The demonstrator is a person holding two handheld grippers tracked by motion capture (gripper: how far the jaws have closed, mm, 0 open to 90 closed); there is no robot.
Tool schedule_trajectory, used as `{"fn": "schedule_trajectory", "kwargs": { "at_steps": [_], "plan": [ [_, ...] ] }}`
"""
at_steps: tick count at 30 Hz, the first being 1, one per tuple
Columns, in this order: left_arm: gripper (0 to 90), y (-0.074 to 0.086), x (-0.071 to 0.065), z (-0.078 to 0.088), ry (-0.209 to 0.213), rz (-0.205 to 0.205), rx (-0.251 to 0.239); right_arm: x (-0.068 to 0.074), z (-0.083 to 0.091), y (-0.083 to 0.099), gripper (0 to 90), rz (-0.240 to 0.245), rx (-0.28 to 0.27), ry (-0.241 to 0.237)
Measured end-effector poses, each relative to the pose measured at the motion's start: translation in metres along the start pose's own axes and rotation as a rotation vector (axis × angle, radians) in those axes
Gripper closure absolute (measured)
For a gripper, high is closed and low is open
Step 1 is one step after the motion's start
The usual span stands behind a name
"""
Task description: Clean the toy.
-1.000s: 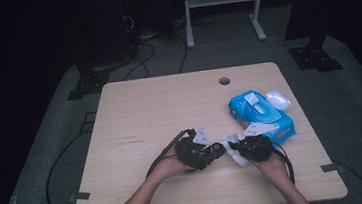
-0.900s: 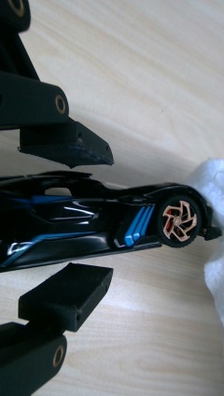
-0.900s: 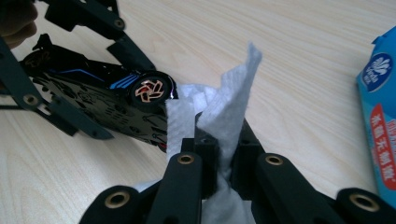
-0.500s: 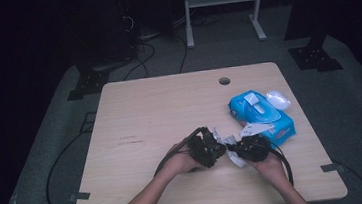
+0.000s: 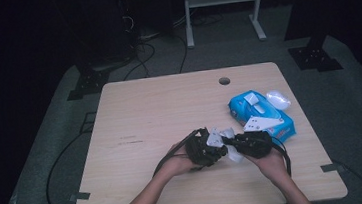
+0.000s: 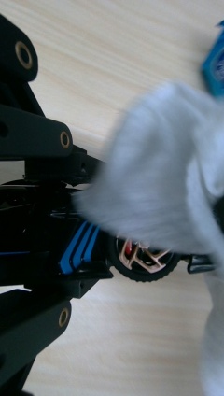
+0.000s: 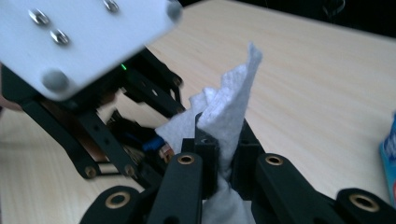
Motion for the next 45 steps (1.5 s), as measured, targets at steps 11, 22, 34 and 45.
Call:
{"fn": "schedule_trajectory", "kwargs": {
  "at_steps": [11,22,34,45],
  "plan": [
    [58.0,0.004,0.001,0.019,-0.011,0.035,-0.088,-0.008,0.008,0.004,83.6,-0.019,-0.005,0.031],
    [58.1,0.005,0.008,0.035,-0.017,0.089,-0.202,-0.008,0.015,0.003,83.7,-0.051,-0.041,-0.011],
    [58.2,0.007,0.005,0.034,-0.03,0.066,-0.208,0.011,0.012,-0.012,83.7,-0.005,-0.074,-0.063],
    [58.3,0.007,0.009,0.039,-0.027,0.091,-0.247,-0.003,0.005,0.004,83.9,-0.079,-0.032,-0.053]
  ]
}}
Point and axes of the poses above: each handheld gripper's, and its own axes: z roughly backward along the jaws, y roughly out of its underside, x roughly to its left, the point moved 9 cm from there along -z, roughly forward along the jaws, and after that the axes turned 3 degrees about -z, right-handed, at the moved point
